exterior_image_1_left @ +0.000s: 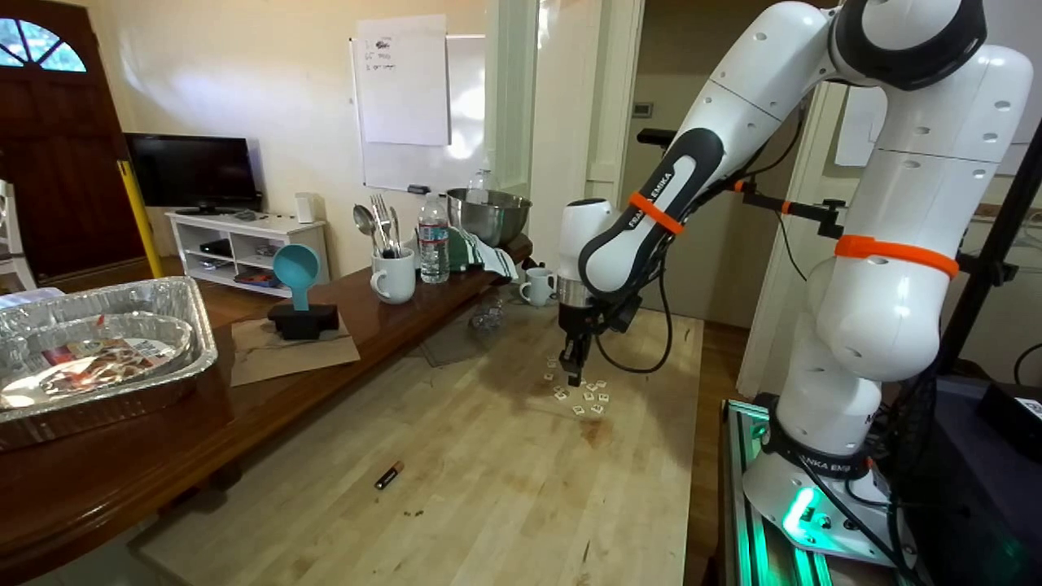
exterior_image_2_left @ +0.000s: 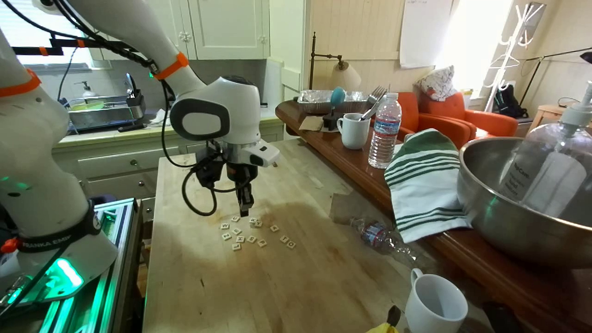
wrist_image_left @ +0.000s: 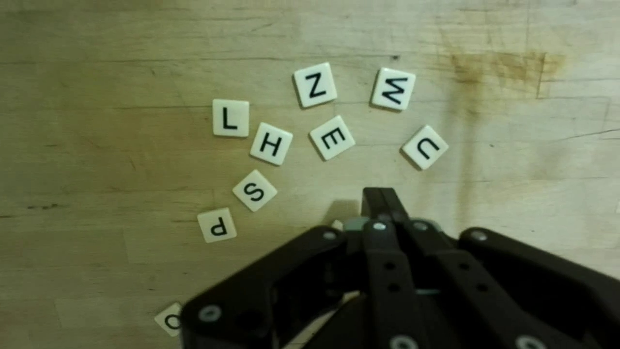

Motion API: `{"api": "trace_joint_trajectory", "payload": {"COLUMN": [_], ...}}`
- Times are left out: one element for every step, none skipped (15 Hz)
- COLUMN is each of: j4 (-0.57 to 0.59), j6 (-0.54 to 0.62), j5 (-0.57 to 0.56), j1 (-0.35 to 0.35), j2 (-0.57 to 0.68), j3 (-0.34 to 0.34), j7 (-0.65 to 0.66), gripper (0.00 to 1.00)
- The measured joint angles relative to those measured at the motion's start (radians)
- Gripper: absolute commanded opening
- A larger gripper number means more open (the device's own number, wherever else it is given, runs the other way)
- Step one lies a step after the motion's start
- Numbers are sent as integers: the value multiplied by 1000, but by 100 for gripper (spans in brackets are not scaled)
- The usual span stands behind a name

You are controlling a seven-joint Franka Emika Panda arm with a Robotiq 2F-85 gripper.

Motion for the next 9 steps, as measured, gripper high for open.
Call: {"api": "trace_joint_trajectory", "payload": {"j4": [0,0,0,0,0,0,-1,-2,-3], "j6": [-3,-3,-3,-3,-3,-3,-3,-3,-8], "j5": [11,16,18,19,19,19,19,19,19], "j1": [0,1,1,1,1,1,1,1,1], "j2": [-1,-2,-2,-2,-2,-2,-1,1,3], "j3": [0,0,0,0,0,1,3,6,7], "j7": [-6,-8,-9,-9,-9,-9,-9,-9,-9], "gripper": [1,1,1,0,0,0,0,0,0]}}
